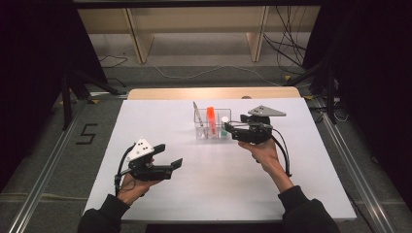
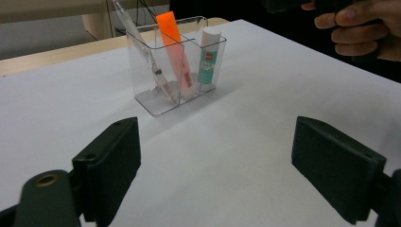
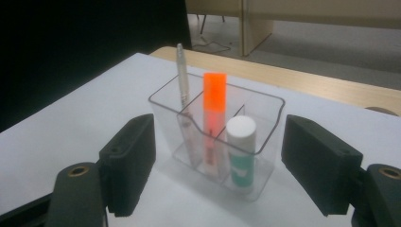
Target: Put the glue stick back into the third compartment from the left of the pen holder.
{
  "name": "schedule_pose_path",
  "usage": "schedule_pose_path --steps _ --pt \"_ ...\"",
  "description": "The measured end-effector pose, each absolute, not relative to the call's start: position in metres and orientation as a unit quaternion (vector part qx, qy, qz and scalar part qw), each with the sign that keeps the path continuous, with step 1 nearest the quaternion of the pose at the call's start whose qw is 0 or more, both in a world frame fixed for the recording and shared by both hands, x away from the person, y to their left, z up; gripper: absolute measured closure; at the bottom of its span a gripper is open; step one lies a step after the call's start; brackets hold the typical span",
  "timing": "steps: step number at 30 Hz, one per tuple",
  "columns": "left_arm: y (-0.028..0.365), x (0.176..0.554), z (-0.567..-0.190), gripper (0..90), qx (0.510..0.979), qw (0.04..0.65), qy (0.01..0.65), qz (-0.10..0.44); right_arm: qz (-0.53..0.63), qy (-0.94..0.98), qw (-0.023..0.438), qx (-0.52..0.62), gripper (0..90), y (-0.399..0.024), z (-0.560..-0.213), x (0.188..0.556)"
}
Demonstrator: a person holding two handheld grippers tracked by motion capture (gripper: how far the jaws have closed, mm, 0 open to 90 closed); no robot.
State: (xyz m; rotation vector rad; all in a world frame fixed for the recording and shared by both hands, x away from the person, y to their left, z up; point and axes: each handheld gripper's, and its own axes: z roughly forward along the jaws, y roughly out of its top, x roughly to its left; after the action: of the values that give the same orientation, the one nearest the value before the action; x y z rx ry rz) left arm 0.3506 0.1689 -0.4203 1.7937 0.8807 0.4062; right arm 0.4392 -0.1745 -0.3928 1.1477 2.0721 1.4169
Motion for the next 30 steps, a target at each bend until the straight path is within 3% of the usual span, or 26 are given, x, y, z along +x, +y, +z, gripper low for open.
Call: schedule_pose_path --steps 30 --pt "0.167 0.35 -0.421 15.9 0.756 0.523 0.362 0.153 0.521 0.739 0.179 0.387 25.7 -0.228 -0.417 0.351"
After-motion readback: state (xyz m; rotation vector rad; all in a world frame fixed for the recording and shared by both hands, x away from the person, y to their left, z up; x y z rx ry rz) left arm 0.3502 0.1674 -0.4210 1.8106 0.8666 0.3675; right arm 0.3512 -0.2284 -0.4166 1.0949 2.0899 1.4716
